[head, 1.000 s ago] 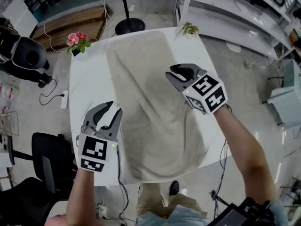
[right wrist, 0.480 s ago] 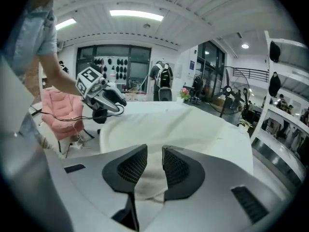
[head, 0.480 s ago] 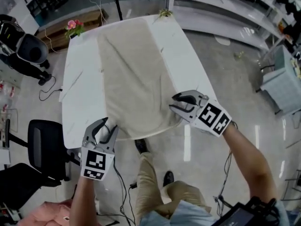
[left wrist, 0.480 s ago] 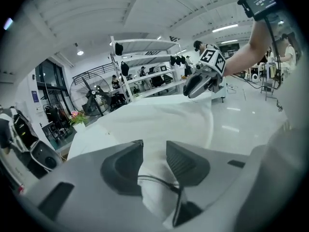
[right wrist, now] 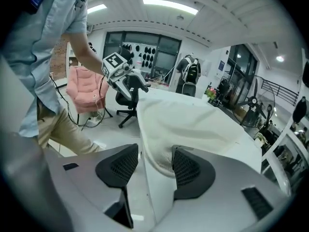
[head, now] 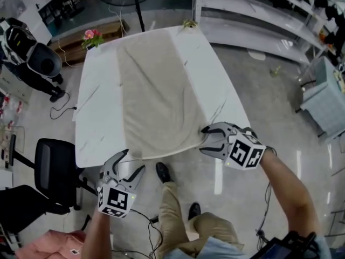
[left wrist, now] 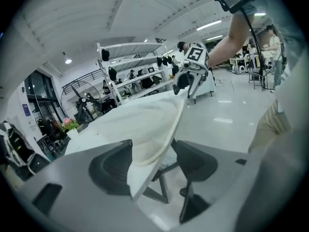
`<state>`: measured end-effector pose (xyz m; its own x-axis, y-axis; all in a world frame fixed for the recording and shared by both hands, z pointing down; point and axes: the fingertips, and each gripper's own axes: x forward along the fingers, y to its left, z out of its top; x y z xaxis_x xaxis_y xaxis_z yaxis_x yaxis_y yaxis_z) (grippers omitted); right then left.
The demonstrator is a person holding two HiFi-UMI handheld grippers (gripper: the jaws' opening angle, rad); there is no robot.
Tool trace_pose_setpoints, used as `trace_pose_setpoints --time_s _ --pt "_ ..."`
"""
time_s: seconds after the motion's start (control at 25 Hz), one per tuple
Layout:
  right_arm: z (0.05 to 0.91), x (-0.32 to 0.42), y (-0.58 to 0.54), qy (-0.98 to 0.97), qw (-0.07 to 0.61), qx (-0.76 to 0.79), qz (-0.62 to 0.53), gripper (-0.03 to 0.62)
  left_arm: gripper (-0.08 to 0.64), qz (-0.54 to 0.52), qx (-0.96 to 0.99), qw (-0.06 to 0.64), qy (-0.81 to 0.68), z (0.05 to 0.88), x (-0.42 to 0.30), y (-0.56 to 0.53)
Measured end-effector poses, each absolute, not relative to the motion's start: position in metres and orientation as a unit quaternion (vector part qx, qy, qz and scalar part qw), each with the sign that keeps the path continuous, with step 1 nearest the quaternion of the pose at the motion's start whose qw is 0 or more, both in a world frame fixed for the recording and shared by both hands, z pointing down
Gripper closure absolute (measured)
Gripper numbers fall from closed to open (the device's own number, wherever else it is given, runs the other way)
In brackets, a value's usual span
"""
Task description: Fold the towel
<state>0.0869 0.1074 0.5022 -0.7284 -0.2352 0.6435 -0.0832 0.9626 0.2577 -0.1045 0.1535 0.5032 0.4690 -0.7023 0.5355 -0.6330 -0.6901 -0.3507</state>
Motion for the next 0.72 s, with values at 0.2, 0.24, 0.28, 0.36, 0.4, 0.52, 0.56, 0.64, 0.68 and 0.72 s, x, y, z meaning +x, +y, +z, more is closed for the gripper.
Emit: trace_pose_setpoints --time_s 0.2,0.24,0.28,0.36,0.4,0.52,0.56,0.64,0.68,0.72 --pt "0.524 0.09 0.103 -0.904 0.401 0.068 -0.133 0.4 0.267 -0.357 -0.854 0.073 0.372 0.517 -0.099 0.15" --pt "0.525 0.09 0.103 -0.904 0.4 0.065 -0.135 0.407 0.267 -0.359 -0.853 0.076 0.373 0.518 -0.1 0.147" --pt "0.524 0.09 0.104 -0.905 0.398 0.062 -0.136 0.415 0.267 -0.362 -0.851 0.079 0.372 0.519 -0.101 0.145" --pt "0.523 0.091 0.107 -0.905 0.397 0.053 -0.143 0.429 0.267 -0.372 -0.848 0.087 0.366 0.522 -0.101 0.144" --pt "0.523 0.092 0.108 -0.905 0.397 0.048 -0.147 0.437 0.267 -0.378 -0.847 0.092 0.361 0.525 -0.1 0.145" --pt "0.524 0.095 0.109 -0.907 0.395 0.041 -0.141 0.453 0.267 -0.394 -0.845 0.105 0.347 0.538 -0.099 0.146" --pt "0.524 0.095 0.109 -0.908 0.393 0.041 -0.137 0.459 0.268 -0.399 -0.842 0.111 0.345 0.541 -0.1 0.146" --pt "0.524 0.095 0.11 -0.91 0.391 0.039 -0.134 0.472 0.272 -0.409 -0.833 0.125 0.35 0.544 -0.103 0.145" --pt "0.524 0.095 0.11 -0.91 0.39 0.038 -0.136 0.478 0.289 -0.413 -0.827 0.133 0.357 0.544 -0.105 0.144" --pt "0.524 0.095 0.111 -0.91 0.39 0.035 -0.138 0.486 0.309 -0.417 -0.82 0.141 0.366 0.544 -0.106 0.141"
